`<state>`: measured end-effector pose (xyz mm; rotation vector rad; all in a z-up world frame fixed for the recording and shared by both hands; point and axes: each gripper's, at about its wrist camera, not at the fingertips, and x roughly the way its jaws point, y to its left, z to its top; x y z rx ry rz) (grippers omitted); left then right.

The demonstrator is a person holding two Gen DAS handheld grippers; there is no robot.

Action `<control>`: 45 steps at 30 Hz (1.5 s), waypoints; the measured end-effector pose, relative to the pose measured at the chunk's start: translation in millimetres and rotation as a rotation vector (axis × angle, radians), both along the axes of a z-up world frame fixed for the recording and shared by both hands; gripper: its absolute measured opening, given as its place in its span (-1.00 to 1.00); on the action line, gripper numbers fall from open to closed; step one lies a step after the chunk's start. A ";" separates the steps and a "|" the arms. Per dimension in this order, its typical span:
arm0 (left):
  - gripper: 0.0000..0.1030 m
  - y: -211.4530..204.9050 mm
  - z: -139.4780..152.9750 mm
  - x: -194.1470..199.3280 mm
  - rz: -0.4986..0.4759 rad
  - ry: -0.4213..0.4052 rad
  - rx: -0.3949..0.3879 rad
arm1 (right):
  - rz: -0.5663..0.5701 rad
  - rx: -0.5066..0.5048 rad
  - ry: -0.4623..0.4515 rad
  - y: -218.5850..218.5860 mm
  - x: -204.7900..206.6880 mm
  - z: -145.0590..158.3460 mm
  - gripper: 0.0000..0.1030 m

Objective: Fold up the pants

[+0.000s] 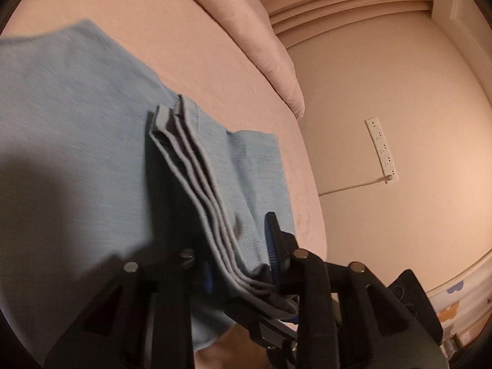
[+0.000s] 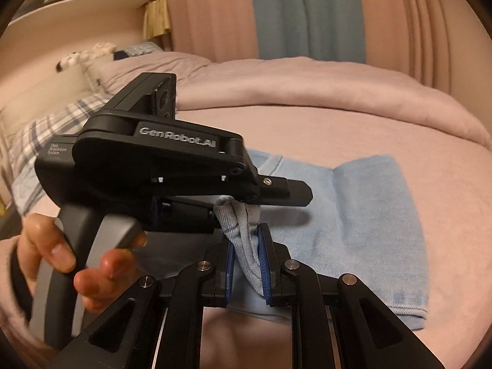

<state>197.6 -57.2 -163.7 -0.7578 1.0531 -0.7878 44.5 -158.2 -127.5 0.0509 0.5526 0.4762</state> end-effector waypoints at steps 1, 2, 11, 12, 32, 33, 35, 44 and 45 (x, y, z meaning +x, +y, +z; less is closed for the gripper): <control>-0.52 2.9 -0.8 -0.7 0.009 -0.012 0.010 | 0.010 0.002 -0.001 2.2 0.3 1.3 -0.66; -0.55 6.2 0.6 -0.2 0.016 -0.023 0.019 | 0.023 -0.002 -0.006 6.2 -1.3 3.2 -0.66; -0.58 16.8 -0.7 6.7 0.096 -0.073 0.165 | 0.104 -0.048 0.010 38.3 10.7 2.3 -0.66; -0.57 16.7 -3.6 7.5 0.099 -0.075 0.200 | 0.109 -0.053 0.029 41.2 18.4 1.0 -0.66; -0.12 -11.4 19.6 -29.5 0.005 -0.328 0.515 | -0.070 0.231 0.180 -98.3 68.5 25.5 0.04; -0.12 -13.6 16.6 -31.5 -0.011 -0.332 0.524 | -0.083 0.211 0.196 -101.3 82.7 25.1 -0.20; -0.12 -22.1 8.5 -30.7 -0.036 -0.325 0.555 | -0.095 0.157 0.251 -92.2 111.8 24.8 -0.40; -0.24 -5.4 -15.6 -32.1 -0.006 -0.263 0.515 | -0.139 -0.025 0.399 -77.2 159.8 -15.5 -0.97; -0.24 -5.8 -15.7 -30.3 -0.008 -0.260 0.514 | -0.138 -0.014 0.404 -78.8 157.6 -14.6 -0.97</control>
